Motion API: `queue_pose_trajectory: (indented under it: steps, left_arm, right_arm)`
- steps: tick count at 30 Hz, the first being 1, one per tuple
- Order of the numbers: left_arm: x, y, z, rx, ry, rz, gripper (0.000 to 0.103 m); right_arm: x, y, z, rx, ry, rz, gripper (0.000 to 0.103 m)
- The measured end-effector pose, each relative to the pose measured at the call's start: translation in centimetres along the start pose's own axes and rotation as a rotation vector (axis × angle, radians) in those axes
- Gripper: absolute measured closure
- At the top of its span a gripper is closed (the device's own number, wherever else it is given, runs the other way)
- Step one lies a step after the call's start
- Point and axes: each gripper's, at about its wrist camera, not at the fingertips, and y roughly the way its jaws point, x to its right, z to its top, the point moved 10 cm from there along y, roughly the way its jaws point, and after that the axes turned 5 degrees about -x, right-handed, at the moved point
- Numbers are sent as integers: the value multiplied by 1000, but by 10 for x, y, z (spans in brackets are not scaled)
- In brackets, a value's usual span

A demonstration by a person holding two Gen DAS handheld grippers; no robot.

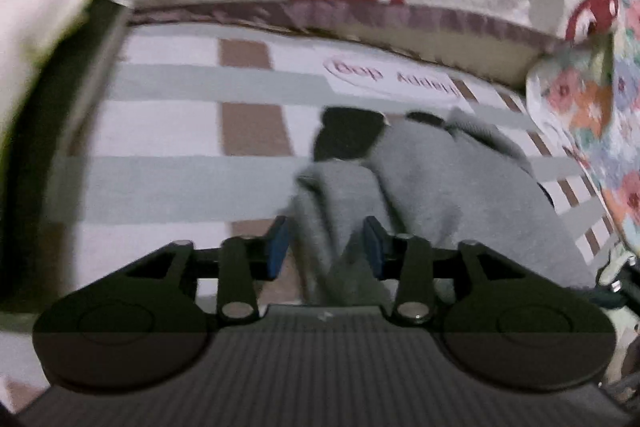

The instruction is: Fold clothes

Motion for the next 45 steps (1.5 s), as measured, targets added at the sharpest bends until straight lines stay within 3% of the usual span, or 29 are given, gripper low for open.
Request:
queue_pose_trajectory:
  steps: [6, 9, 13, 17, 19, 21, 22, 23, 25, 27, 30, 33, 36, 38, 40, 45]
  left_arm:
    - [17, -35, -22, 35, -43, -163, 58]
    - [48, -35, -23, 36, 1, -246, 54]
    - [71, -10, -24, -19, 76, -210, 42]
    - [84, 22, -30, -106, 117, -163, 39]
    - [82, 37, -44, -175, 102, -188, 38]
    - [84, 39, -54, -177, 120, -212, 42]
    - [86, 36, -59, -178, 130, -224, 72]
    - [88, 34, -63, -179, 139, -236, 86]
    - [91, 27, -67, -160, 166, -191, 88]
    - [100, 18, -73, -129, 272, -127, 88]
    - [100, 14, -84, -143, 215, -166, 88]
    - [93, 15, -96, -164, 112, -222, 87]
    - [101, 7, -91, -118, 213, -169, 81]
    - [112, -1, -89, -80, 348, -104, 71]
    - [120, -11, -89, -69, 451, -67, 50]
    - [101, -23, -93, -119, 410, -68, 46]
  right_arm:
    - [47, -32, -54, -58, 111, -113, 45]
    - [60, -25, -68, -83, 265, -93, 45]
    - [79, -15, -85, -107, 497, -59, 43]
    - [93, 7, -102, -115, 685, -8, 43]
    - [89, 14, -99, -110, 647, -12, 40]
    - [83, 20, -96, -112, 560, -39, 33]
    - [81, 23, -95, -106, 518, -49, 33]
    - [80, 24, -94, -97, 482, -57, 34]
    - [82, 15, -88, -71, 416, -83, 50]
    - [83, -6, -73, -41, 333, -148, 61]
    - [80, -16, -74, -75, 257, -223, 66]
    - [86, -1, -99, -122, 338, -184, 64]
    - [89, 2, -103, -141, 350, -167, 63]
    - [87, -2, -99, -151, 330, -155, 63]
    - [85, -12, -97, -149, 307, -130, 63]
    - [78, -38, -89, -132, 235, -67, 63]
